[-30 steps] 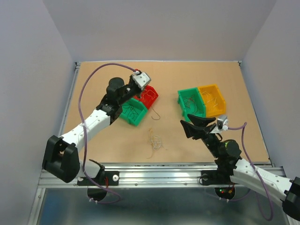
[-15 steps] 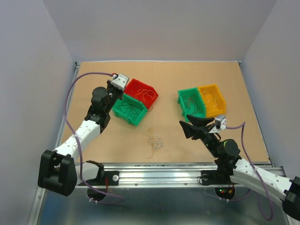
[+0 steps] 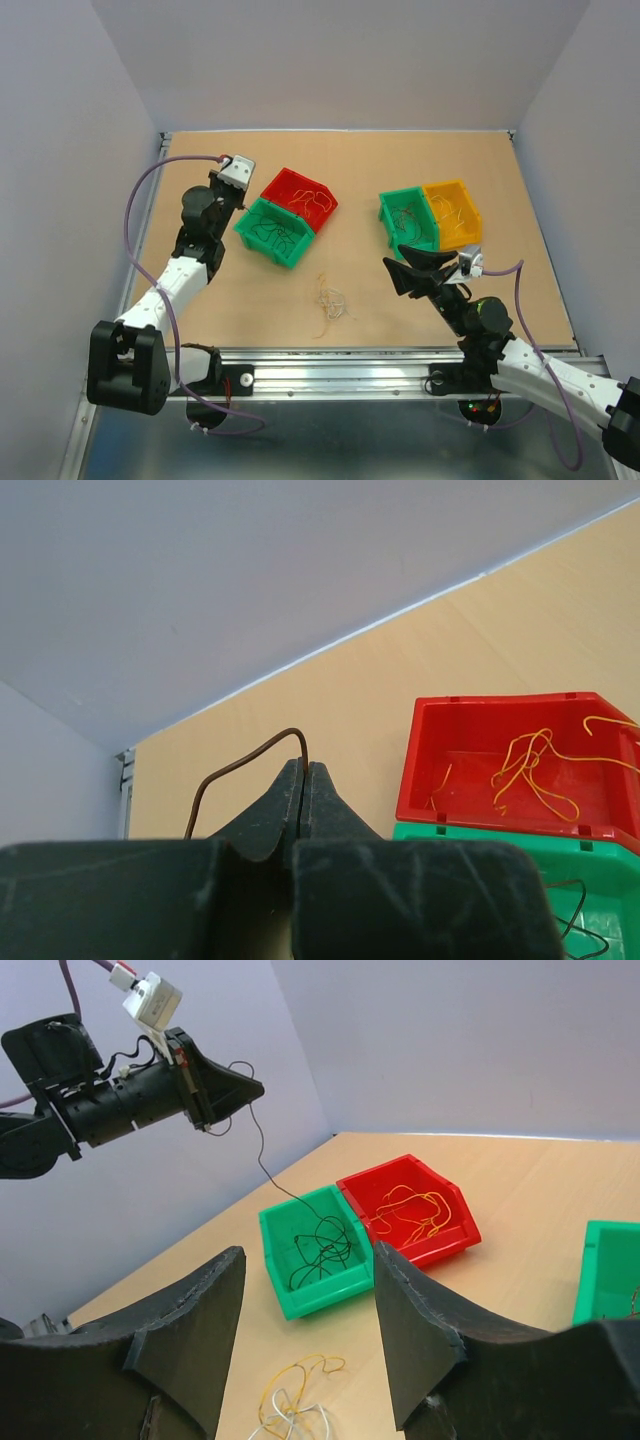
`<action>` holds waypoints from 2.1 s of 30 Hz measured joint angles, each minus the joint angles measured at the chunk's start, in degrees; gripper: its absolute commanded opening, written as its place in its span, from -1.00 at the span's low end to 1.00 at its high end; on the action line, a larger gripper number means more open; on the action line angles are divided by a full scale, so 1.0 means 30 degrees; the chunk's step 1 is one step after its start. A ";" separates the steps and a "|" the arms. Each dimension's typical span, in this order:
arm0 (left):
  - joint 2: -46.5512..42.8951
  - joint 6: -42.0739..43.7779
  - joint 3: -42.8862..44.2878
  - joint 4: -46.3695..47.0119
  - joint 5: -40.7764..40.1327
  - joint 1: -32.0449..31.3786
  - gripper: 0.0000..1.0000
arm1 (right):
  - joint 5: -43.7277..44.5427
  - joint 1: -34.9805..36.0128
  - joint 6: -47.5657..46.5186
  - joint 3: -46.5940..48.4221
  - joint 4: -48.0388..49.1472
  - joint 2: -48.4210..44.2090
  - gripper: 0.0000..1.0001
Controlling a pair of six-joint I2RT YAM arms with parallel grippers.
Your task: Untangle the cables
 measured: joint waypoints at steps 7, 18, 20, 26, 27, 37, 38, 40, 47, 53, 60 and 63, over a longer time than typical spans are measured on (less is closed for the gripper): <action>0.0313 0.1406 0.0131 -0.2157 0.1982 -0.0117 -1.00 | -0.0051 0.0000 -0.0022 0.0000 -0.0015 0.0007 0.18; 0.2113 0.7096 0.2317 -1.1030 0.4860 -0.1013 -1.00 | -0.0219 0.0000 -0.0022 0.0000 -0.0007 0.0095 0.18; 0.2470 0.9275 0.2761 -1.2779 0.5195 -0.1508 -1.00 | -0.0255 0.0000 -0.0022 0.0000 -0.0015 0.0262 0.18; 0.5523 1.4950 0.5654 -1.7762 0.4699 -0.2047 -1.00 | -0.0357 0.0000 -0.0015 0.0000 -0.0036 0.0663 0.18; 0.6484 1.5773 0.6499 -1.8629 0.4415 -0.2040 -1.00 | -0.0393 0.0000 -0.0015 0.0000 -0.0036 0.0663 0.18; 1.1402 1.9773 1.1562 -2.4290 0.1574 -0.2113 -0.98 | -0.0576 0.0000 -0.0007 0.0000 -0.0058 0.0699 0.17; 1.1686 2.0028 1.2072 -2.4742 0.1260 -0.2178 -0.99 | -0.0576 0.0000 -0.0007 0.0000 -0.0058 0.0729 0.16; 1.2218 2.0393 1.2801 -2.5150 0.0685 -0.2441 -0.98 | -0.0612 0.0000 -0.0007 0.0007 -0.0066 0.0838 0.16; 1.3551 2.1391 1.3180 -2.6257 -0.0561 -0.4022 -0.76 | -0.0692 0.0000 -0.0007 0.0007 -0.0080 0.1144 0.16; 1.4702 2.1558 1.3610 -2.6840 -0.0998 -0.4677 0.77 | -0.0692 0.0000 -0.0007 0.0007 -0.0095 0.1144 0.14; 1.3406 2.1558 1.5781 -2.8130 -0.1435 -0.4677 0.98 | -0.0699 0.0000 -0.0007 0.0007 -0.0095 0.1129 0.12; 1.3406 2.1704 1.5628 -2.8181 -0.1413 -0.4670 0.88 | -0.0699 0.0000 0.0000 0.0007 -0.0095 0.1129 0.11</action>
